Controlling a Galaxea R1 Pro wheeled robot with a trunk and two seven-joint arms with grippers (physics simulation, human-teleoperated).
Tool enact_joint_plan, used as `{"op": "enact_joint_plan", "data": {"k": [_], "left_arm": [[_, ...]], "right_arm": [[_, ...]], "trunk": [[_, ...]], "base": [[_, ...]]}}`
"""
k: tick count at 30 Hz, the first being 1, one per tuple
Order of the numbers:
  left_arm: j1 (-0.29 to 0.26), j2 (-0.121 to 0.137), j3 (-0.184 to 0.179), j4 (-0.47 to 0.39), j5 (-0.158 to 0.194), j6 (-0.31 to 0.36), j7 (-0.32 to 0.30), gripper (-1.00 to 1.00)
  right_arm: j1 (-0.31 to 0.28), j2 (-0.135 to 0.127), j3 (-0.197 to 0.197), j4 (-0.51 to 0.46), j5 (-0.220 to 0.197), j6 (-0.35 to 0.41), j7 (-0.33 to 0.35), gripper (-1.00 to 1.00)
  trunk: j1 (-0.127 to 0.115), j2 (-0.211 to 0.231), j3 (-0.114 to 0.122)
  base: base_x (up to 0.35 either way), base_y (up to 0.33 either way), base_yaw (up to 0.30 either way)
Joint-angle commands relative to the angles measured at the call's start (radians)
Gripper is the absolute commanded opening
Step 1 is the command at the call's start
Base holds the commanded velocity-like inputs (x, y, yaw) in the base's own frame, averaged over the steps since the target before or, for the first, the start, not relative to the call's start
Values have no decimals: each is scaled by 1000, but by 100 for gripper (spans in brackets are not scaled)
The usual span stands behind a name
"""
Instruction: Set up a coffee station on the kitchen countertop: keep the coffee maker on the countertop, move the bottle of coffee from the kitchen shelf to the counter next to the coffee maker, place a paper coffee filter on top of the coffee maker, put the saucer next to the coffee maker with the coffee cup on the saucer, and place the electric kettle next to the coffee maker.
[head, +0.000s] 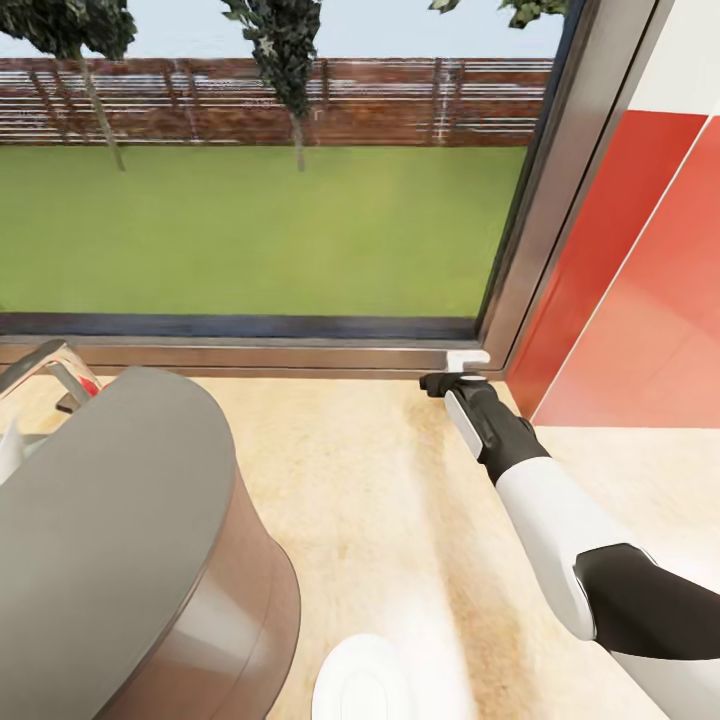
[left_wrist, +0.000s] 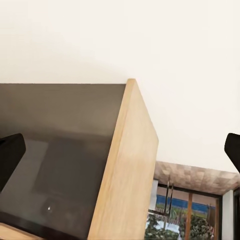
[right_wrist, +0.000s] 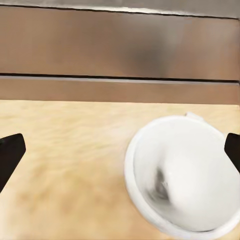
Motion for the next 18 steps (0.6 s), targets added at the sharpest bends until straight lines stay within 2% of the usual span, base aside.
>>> {"op": "enact_joint_plan", "data": {"k": [1, 18], "left_arm": [[0, 0, 8, -1, -11, 3, 2, 100], [0, 0, 8, -1, -11, 3, 2, 100]], "right_arm": [[-1, -1, 4, -1, -11, 3, -9, 100], [-1, -1, 6, 0, -11, 3, -9, 100]], "trunk": [[0, -2, -3], [0, -2, -26]], "base": [[0, 0, 0], [0, 0, -28]]}}
